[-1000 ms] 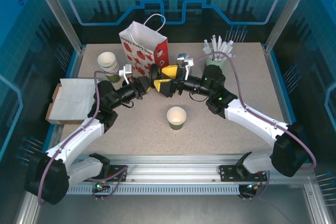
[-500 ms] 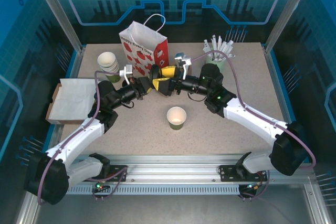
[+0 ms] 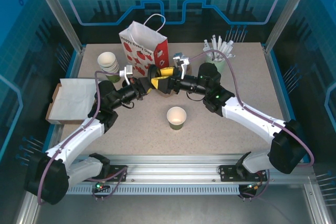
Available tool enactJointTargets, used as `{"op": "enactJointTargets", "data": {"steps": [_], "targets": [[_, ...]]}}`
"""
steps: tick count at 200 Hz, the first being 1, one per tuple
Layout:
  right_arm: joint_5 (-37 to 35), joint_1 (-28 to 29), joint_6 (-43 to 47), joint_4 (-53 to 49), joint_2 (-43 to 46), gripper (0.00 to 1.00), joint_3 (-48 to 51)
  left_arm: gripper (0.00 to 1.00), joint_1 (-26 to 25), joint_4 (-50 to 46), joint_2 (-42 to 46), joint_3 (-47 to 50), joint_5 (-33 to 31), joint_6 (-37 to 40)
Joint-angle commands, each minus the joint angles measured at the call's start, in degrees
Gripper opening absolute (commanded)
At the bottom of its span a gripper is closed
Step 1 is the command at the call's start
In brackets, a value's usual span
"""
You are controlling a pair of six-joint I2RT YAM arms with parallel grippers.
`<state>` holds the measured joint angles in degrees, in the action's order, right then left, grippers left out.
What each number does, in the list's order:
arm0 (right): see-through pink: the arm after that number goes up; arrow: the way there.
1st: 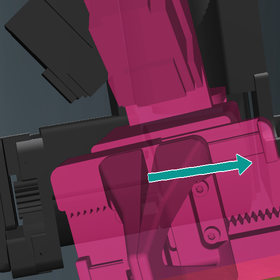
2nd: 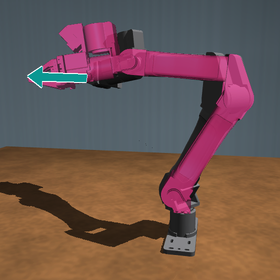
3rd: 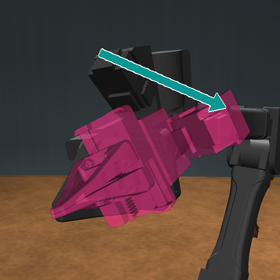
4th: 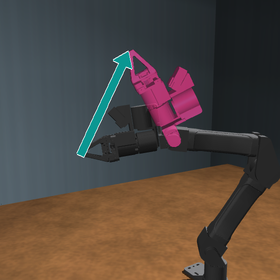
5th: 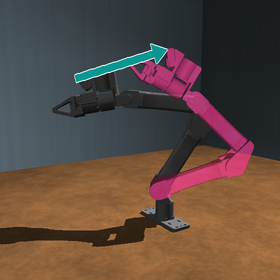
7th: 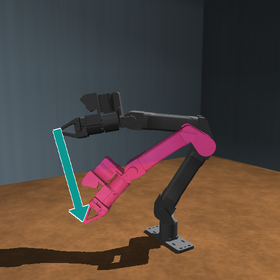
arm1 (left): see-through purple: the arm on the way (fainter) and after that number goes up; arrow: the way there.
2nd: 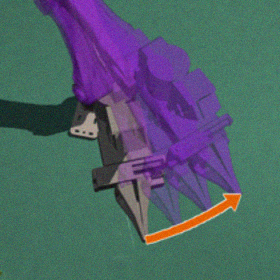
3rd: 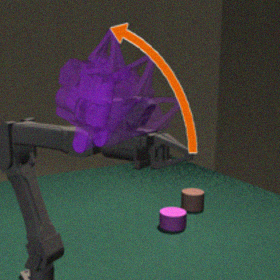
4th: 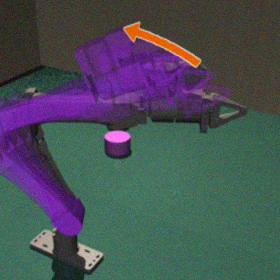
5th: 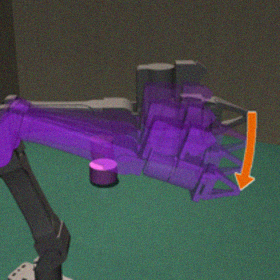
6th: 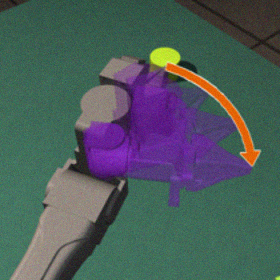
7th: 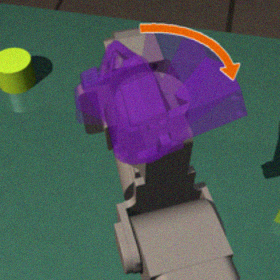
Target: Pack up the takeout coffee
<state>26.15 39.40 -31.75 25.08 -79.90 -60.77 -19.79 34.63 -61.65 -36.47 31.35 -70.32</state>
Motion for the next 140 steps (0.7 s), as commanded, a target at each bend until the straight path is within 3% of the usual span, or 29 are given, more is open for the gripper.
{"op": "enactJointTargets", "data": {"steps": [1, 40, 74, 110, 140], "targets": [[-1.34, 0.77, 0.49, -0.37, 0.84, 0.63, -1.02, 0.07, -0.69, -0.22, 0.66, -0.23, 0.26, 1.58], [-3.16, -0.14, 0.64, -2.24, 2.34, 0.60, 0.18, 0.16, -0.58, -0.35, -0.31, 0.34, -0.27, 2.00], [-6.25, -3.15, 0.99, -9.13, 5.94, 0.58, 2.56, 0.39, -0.13, -5.49, -1.16, 0.60, -1.54, 6.78], [-16.51, -4.30, 10.45, -32.28, 13.05, 0.56, 4.90, 0.56, 2.27, -22.90, 0.30, -0.42, -7.51, 21.56], [-28.01, 1.18, 18.31, -50.65, 11.89, 0.56, 2.12, 0.69, 2.31, -36.38, 3.01, -2.45, -14.24, 35.33]]}}
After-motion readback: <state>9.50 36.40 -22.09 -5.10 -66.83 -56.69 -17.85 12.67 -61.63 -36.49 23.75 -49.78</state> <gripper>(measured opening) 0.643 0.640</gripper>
